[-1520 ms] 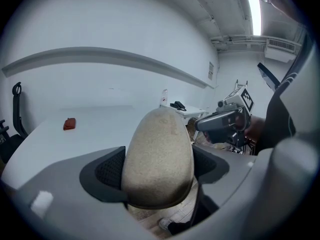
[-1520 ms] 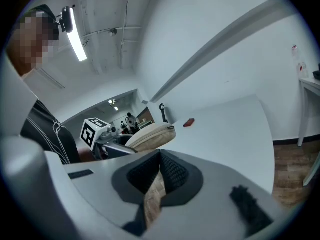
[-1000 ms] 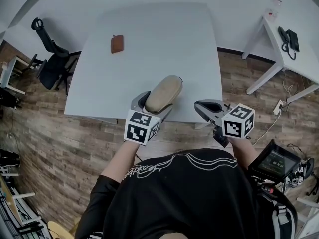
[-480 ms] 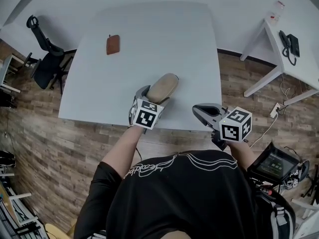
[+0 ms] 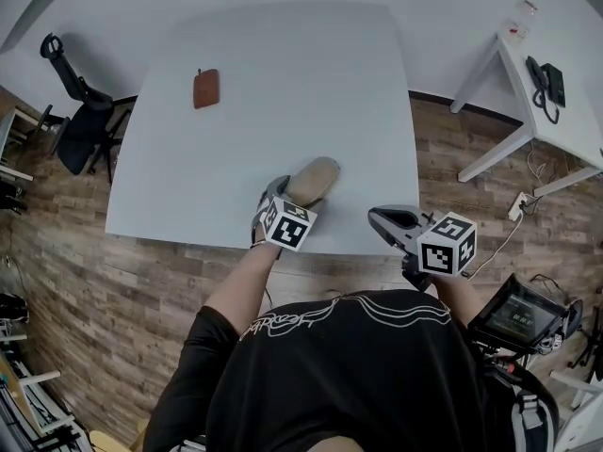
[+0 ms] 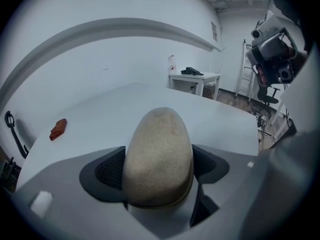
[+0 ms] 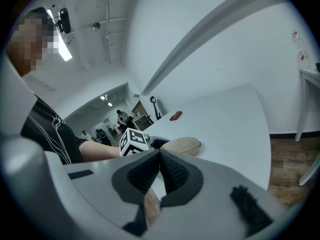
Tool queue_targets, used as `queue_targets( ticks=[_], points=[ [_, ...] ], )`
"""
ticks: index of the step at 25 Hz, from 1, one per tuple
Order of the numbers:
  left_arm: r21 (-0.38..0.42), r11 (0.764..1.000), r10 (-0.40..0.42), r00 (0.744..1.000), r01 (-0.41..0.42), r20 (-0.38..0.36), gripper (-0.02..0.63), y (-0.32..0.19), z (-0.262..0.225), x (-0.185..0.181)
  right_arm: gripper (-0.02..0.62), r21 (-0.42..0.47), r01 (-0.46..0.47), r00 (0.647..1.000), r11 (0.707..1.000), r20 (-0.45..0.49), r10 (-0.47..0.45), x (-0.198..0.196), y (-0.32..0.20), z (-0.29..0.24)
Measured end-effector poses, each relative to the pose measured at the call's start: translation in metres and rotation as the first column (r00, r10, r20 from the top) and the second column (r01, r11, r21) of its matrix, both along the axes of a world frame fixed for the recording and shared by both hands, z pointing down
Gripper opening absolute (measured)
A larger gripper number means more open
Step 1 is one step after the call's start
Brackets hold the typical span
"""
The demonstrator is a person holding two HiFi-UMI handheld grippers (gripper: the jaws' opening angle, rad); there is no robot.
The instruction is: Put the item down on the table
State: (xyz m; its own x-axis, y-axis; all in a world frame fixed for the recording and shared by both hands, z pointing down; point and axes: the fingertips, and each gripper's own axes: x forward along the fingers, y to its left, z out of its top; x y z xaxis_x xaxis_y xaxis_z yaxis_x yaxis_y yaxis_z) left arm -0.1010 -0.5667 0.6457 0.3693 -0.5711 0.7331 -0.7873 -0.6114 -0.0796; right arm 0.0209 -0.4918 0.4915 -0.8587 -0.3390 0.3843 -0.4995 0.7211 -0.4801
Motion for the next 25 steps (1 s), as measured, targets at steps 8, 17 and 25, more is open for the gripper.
queue_targets(
  ticks=[8,17,25],
  points=[
    [0.044,0.997,0.057,0.996,-0.06,0.065,0.405,0.003,0.01,0.006,0.008,-0.024,-0.013,1.0,1.0,0.002,0.013,0.003,0.0,0.007],
    [0.035,0.998,0.056,0.997,-0.058,0.058,0.411,0.001,0.012,0.007,0.008,-0.027,-0.014,1.0,1.0,-0.009,0.014,0.01,0.002,0.009],
    [0.067,0.997,0.044,0.999,-0.042,-0.02,0.457,0.016,-0.017,0.006,0.008,-0.022,-0.023,1.0,1.0,-0.01,0.023,0.013,0.018,0.003]
  ],
)
